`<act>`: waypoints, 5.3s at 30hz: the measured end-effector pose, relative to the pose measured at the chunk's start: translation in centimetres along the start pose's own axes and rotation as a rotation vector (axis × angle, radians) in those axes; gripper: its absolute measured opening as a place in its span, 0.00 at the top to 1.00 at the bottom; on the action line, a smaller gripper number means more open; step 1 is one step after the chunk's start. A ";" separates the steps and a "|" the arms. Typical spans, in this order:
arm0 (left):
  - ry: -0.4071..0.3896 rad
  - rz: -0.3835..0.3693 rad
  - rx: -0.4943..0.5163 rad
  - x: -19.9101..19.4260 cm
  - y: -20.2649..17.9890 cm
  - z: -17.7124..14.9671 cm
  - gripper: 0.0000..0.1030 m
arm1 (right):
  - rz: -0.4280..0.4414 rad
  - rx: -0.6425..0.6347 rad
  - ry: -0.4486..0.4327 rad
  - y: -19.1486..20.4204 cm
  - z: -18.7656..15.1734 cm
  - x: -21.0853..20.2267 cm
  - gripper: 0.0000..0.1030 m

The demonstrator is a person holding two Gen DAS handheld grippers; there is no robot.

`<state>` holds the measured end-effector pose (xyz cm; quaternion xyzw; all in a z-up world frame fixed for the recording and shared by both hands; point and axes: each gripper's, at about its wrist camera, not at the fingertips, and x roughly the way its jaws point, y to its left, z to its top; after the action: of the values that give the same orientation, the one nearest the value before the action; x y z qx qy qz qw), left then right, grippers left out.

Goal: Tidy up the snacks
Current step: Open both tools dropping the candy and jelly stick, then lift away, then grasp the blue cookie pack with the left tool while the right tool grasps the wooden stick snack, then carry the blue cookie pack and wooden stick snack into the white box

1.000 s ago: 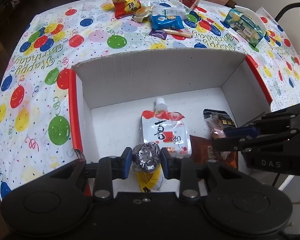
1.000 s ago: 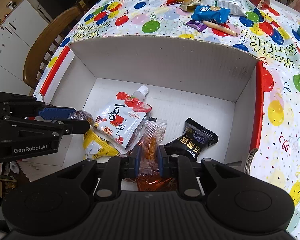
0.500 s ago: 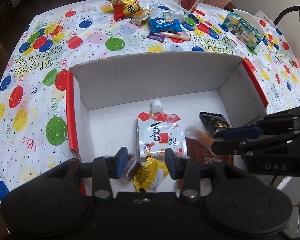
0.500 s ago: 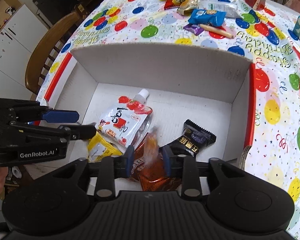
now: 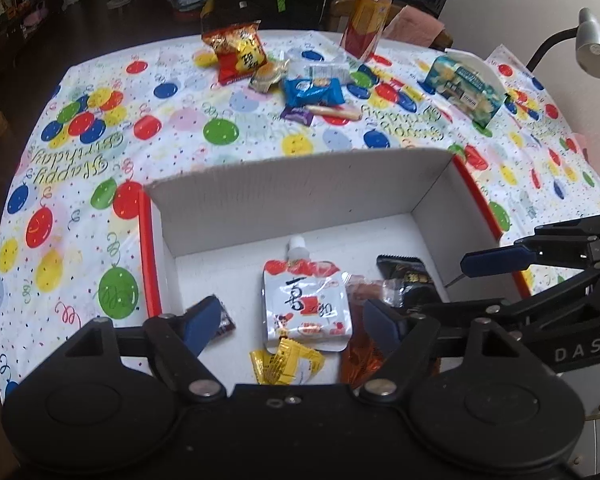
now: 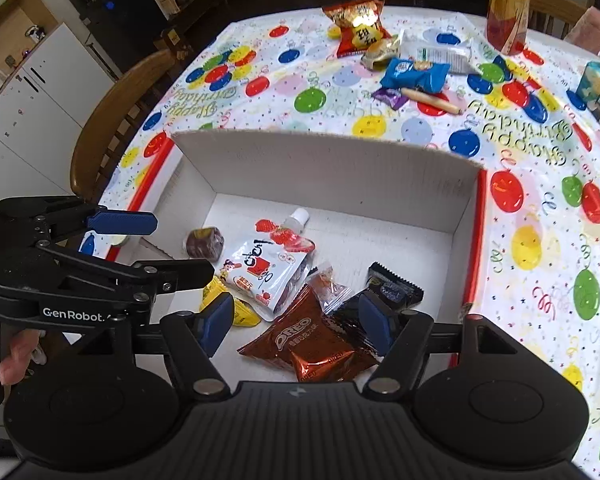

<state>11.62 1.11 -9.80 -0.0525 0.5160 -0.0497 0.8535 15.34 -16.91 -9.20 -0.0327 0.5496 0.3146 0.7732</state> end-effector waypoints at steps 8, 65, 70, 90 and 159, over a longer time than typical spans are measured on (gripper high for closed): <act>-0.069 0.000 0.027 -2.0 -0.7 1.0 0.12 | 0.030 -0.005 -0.075 -0.4 1.1 -3.5 0.22; 0.066 0.072 -0.064 19.7 -3.7 25.4 0.02 | -0.019 -0.211 -0.030 -17.7 17.2 10.1 0.18; 0.105 0.090 -0.056 22.1 -3.6 25.8 0.04 | -0.019 -0.237 -0.028 -17.9 17.9 12.0 0.18; 0.180 0.019 -0.130 25.9 -2.6 25.7 0.20 | -0.064 -0.437 -0.023 -16.0 18.8 16.5 0.64; 0.034 -0.057 0.088 1.2 -1.4 10.2 0.44 | -0.092 -0.175 -0.189 -7.6 6.4 -7.5 0.90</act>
<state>21.18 -0.07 -5.91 -0.0285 0.5260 -0.0975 0.8444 23.16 -23.81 -2.41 -0.0954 0.4426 0.3270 0.8295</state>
